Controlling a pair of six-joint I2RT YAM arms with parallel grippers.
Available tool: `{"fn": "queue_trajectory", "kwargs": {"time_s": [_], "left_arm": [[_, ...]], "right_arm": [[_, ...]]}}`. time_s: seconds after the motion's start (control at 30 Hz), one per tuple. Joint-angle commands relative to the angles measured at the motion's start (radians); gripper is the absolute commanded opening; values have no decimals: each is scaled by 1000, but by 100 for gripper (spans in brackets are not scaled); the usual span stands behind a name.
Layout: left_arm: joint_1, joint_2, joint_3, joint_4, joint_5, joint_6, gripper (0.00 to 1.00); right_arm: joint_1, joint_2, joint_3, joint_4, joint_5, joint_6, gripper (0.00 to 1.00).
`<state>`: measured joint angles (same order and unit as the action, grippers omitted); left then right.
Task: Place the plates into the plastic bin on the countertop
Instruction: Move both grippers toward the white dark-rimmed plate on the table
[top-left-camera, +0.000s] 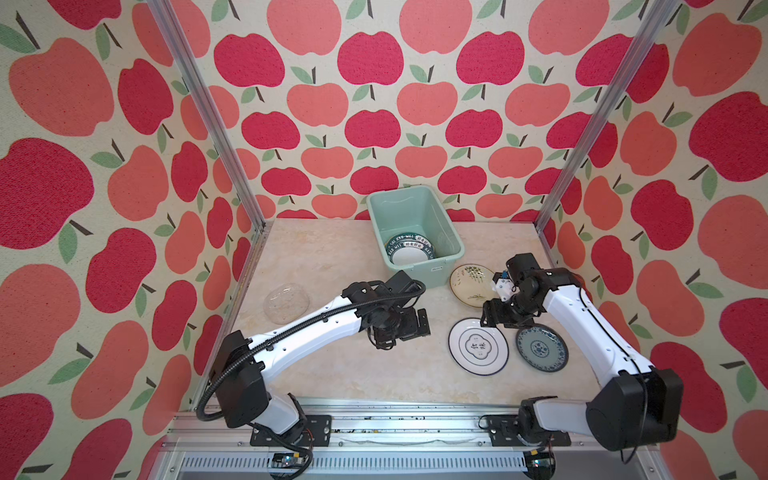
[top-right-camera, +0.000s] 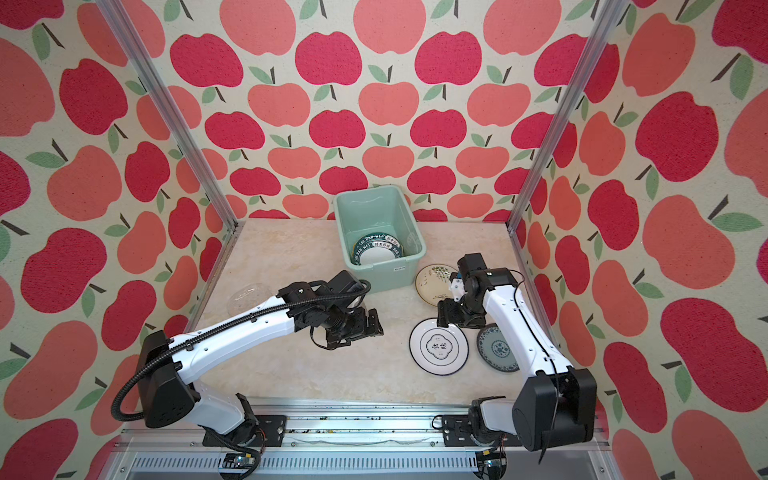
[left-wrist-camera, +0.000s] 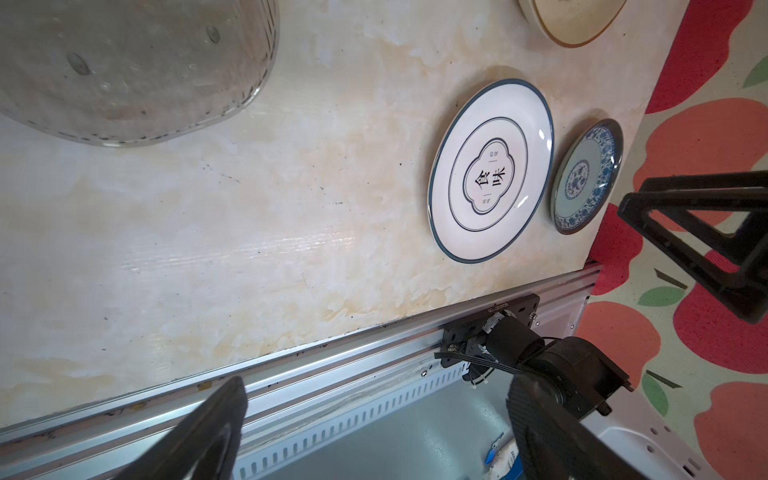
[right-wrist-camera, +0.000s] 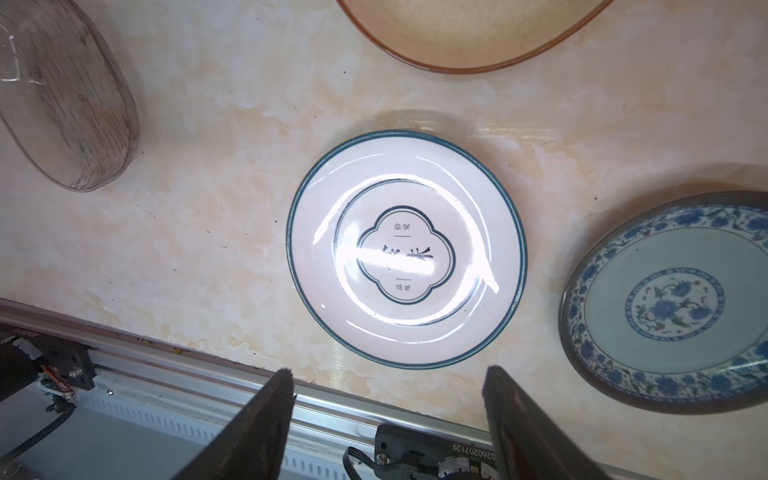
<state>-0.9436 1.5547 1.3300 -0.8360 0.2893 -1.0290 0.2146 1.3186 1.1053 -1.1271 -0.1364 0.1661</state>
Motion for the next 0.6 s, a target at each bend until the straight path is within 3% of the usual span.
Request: {"fn": "queue_trajectory", "kwargs": {"time_s": [0.0, 0.37, 0.57], "left_arm": [[-16, 92, 88, -21, 25, 32, 99], [-15, 435, 397, -117, 114, 159, 99], [7, 523, 431, -107, 168, 157, 98]], "right_arm": [[-45, 28, -19, 75, 33, 27, 78], [-162, 180, -136, 206, 31, 47, 78], [-163, 226, -166, 233, -18, 38, 78]]}}
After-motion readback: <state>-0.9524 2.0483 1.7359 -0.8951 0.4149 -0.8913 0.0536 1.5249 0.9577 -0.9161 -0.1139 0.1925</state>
